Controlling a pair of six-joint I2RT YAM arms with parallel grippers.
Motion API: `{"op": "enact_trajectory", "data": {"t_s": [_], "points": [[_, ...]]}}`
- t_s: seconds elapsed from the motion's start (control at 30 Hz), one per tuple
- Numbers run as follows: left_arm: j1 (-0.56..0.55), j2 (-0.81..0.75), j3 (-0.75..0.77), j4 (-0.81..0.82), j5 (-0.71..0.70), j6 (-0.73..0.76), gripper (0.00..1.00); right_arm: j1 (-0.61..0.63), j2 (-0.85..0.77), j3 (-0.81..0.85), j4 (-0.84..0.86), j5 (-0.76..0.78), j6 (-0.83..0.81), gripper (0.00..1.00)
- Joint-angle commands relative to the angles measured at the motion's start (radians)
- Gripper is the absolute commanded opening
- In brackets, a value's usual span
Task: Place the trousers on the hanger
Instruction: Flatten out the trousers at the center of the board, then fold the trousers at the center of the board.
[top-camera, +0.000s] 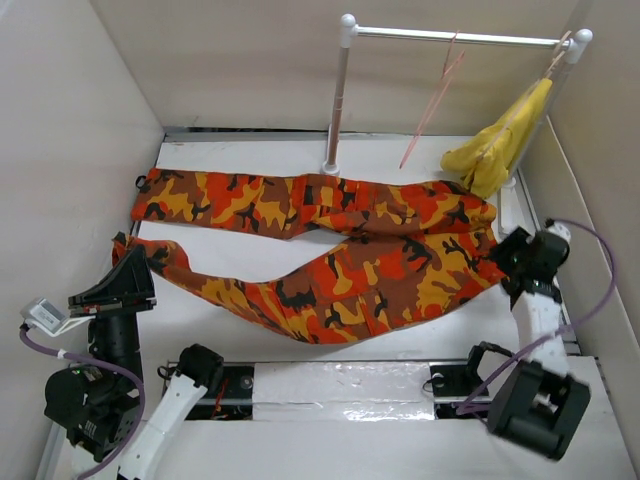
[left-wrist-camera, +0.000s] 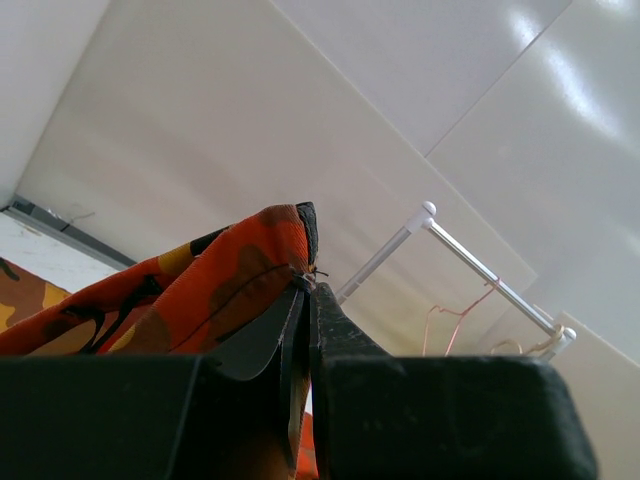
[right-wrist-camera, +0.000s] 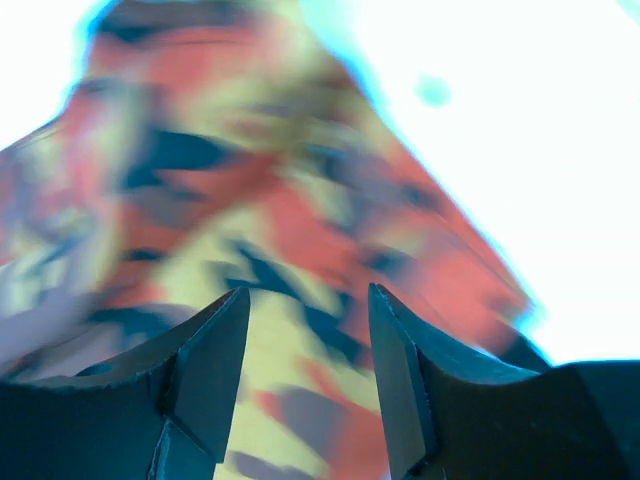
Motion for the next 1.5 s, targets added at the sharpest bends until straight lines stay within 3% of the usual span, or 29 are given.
{"op": "enact_trajectory", "data": {"t_s": [0.0,0.07,0.1,0.13,0.47,0.53,0.77,0.83,1.0,1.07,1.27,1.47], "points": [[-0.002,-0.119,-0.004,0.087,-0.005,0.011,0.00,-0.103,-0.186,-0.137,-0.098,0.089,0.057,0.56],[-0.002,-0.122,-0.004,0.087,-0.009,0.011,0.00,-0.158,-0.273,-0.185,-0.103,0.087,0.086,0.62],[-0.011,-0.122,-0.005,0.088,-0.011,0.013,0.00,-0.158,-0.318,-0.199,-0.108,0.067,0.092,0.73],[-0.012,-0.125,-0.005,0.088,-0.014,0.011,0.00,-0.167,-0.320,-0.211,-0.109,0.063,0.117,0.99],[-0.032,-0.143,-0.005,0.082,-0.040,0.019,0.00,-0.167,0.022,-0.231,0.035,-0.029,0.111,1.00],[-0.032,-0.142,-0.005,0.082,-0.037,0.018,0.00,-0.167,0.036,-0.247,0.081,-0.035,0.123,0.96],[-0.032,-0.140,-0.005,0.081,-0.038,0.016,0.00,-0.167,0.079,-0.230,0.092,-0.028,0.140,0.41],[-0.032,-0.140,-0.005,0.081,-0.040,0.016,0.00,-0.167,0.101,-0.225,0.121,-0.034,0.145,0.39],[-0.032,-0.137,-0.007,0.081,-0.046,0.021,0.00,-0.167,0.088,-0.227,0.121,-0.039,0.145,0.02],[-0.032,-0.134,-0.008,0.081,-0.052,0.021,0.00,-0.158,0.021,-0.224,0.106,-0.011,0.149,0.00],[-0.032,-0.128,0.001,0.072,-0.094,0.010,0.00,-0.148,-0.296,-0.103,-0.176,0.199,0.154,0.00],[-0.032,-0.094,0.027,0.064,-0.155,0.004,0.00,-0.148,-0.505,0.086,-0.457,0.351,0.154,0.00]]}}
